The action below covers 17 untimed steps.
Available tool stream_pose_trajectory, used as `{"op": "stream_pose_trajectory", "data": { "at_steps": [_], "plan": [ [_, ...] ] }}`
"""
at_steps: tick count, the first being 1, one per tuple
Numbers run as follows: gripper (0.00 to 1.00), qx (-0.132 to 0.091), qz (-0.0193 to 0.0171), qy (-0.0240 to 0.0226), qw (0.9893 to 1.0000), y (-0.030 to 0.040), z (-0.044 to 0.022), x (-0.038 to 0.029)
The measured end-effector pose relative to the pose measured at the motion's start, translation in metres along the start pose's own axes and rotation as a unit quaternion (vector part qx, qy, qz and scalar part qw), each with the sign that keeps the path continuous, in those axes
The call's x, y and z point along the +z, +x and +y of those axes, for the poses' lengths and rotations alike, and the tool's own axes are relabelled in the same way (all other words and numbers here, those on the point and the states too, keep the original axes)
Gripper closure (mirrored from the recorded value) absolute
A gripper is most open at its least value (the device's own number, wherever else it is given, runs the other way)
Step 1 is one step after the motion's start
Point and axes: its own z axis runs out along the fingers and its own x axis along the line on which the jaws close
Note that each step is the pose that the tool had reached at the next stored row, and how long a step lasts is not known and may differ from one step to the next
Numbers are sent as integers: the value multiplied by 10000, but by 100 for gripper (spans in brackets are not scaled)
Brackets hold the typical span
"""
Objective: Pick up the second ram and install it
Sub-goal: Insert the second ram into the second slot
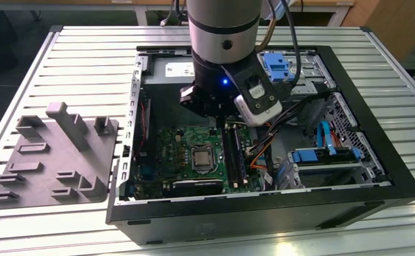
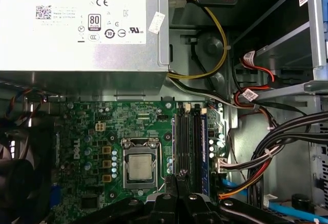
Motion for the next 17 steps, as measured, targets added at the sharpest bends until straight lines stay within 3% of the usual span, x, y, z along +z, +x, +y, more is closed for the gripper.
{"op": "stream_pose_trajectory", "data": {
  "at_steps": [17],
  "plan": [
    [88,3,1,-38,10000,3,-3,36]
  ]
}}
